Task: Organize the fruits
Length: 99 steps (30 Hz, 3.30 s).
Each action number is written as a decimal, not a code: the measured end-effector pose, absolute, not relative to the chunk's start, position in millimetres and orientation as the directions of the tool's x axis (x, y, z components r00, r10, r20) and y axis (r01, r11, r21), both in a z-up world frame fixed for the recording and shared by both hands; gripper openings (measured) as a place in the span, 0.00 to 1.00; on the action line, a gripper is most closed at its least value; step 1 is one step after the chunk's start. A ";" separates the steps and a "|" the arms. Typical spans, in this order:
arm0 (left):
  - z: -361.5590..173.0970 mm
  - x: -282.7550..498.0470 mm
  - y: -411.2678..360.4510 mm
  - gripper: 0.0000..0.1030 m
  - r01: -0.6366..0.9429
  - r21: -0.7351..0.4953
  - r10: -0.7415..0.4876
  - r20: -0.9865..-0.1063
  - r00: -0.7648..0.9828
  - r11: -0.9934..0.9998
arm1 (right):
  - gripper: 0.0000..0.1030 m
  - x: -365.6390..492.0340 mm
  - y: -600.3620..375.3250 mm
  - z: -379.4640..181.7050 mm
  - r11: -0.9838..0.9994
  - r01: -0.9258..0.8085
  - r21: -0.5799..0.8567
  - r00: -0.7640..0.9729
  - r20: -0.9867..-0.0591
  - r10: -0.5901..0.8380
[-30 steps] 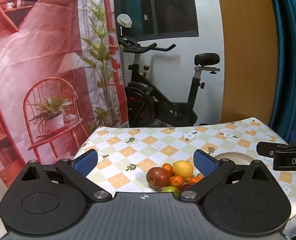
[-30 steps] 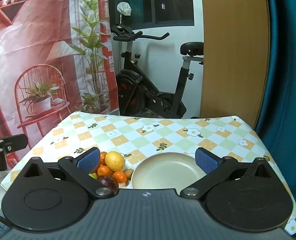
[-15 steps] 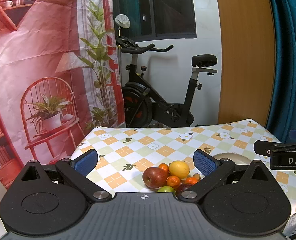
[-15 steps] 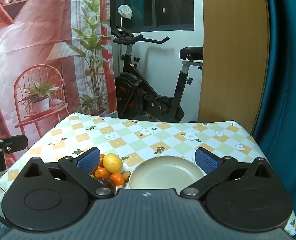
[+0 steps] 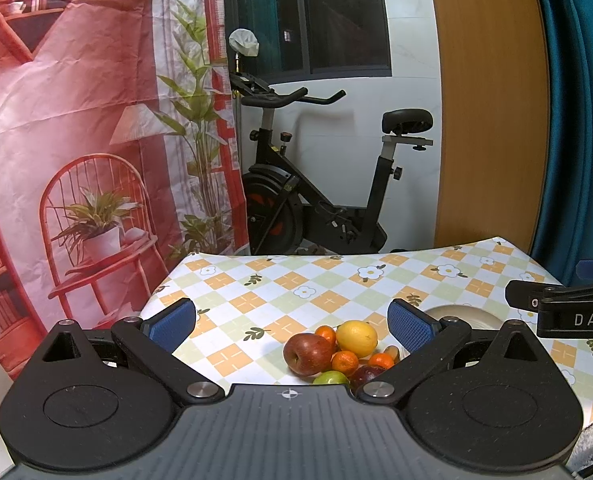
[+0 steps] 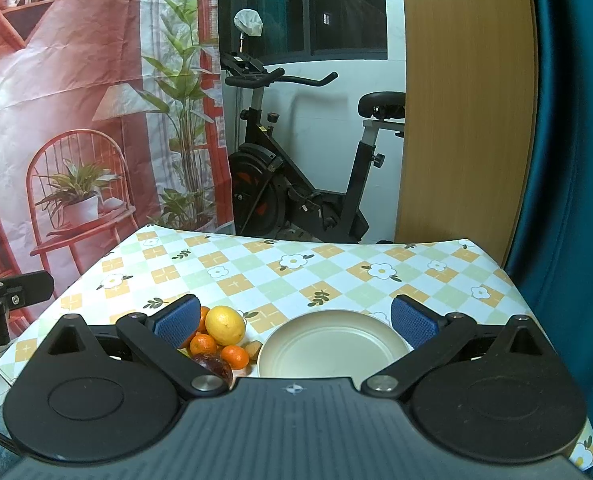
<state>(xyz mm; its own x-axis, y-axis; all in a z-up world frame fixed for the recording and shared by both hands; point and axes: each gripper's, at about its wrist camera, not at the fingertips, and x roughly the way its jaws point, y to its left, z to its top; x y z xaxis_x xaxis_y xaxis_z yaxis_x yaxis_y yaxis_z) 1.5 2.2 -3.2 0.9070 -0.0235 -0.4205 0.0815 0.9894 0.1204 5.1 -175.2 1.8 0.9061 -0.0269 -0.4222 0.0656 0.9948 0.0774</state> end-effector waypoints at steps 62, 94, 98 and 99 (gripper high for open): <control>-9.7 17.3 7.0 0.99 0.102 0.128 -0.042 -0.406 0.913 0.986 | 1.00 11.7 -177.1 2.2 0.999 -0.013 0.045 0.935 -0.352 0.028; -90.7 59.6 27.5 0.91 0.175 0.005 -0.140 -0.580 0.802 0.985 | 1.00 50.9 -139.2 -115.7 0.970 -0.242 0.004 0.855 -0.471 0.216; -96.6 65.1 34.2 0.88 0.185 -0.047 -0.174 -0.613 0.771 0.982 | 1.00 50.4 -137.0 -120.3 0.965 -0.262 0.019 0.829 -0.507 0.235; -98.9 65.2 35.0 0.85 0.189 -0.064 -0.188 -0.614 0.767 0.980 | 1.00 51.1 -137.5 -122.2 0.959 -0.279 0.036 0.813 -0.523 0.256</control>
